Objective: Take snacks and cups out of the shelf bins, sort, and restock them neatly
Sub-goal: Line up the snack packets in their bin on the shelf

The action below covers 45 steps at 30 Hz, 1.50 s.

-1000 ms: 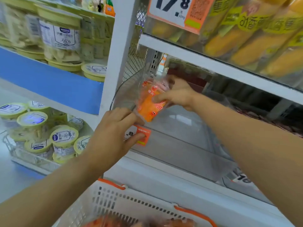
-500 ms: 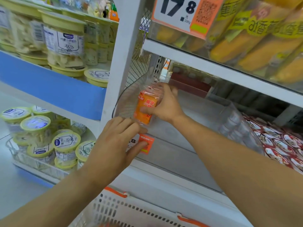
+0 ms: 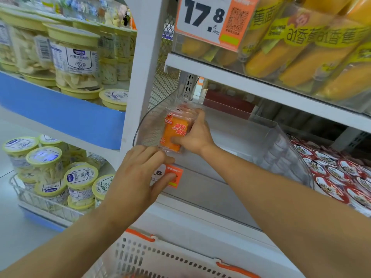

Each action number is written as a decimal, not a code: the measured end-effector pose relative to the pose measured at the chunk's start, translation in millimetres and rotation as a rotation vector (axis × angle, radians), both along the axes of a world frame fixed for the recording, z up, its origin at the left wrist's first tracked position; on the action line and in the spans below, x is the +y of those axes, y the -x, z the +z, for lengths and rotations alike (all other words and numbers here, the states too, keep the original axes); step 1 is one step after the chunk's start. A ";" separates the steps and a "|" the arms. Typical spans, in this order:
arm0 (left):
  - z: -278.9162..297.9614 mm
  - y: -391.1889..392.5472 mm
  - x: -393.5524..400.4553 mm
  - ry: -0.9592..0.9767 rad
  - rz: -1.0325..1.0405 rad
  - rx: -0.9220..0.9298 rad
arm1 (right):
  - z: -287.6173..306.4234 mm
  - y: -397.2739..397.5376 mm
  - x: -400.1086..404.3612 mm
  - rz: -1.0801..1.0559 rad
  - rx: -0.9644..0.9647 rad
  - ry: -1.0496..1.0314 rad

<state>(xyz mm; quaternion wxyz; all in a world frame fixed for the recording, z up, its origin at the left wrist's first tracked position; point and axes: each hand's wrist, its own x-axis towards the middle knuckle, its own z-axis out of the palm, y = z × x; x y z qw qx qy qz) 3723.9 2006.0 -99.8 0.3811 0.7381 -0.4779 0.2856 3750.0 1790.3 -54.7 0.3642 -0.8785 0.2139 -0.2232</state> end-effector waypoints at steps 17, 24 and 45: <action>51.3 121.1 -26.2 -0.287 -0.129 -0.013 | 24.9 264.6 46.5 0.196 -0.248 -0.021; -36.8 174.8 -33.3 -1.231 -0.300 0.373 | -109.0 342.8 20.1 0.257 0.478 0.011; -202.9 131.3 -23.2 -1.315 0.034 0.766 | -220.1 365.2 56.2 0.130 0.731 -0.138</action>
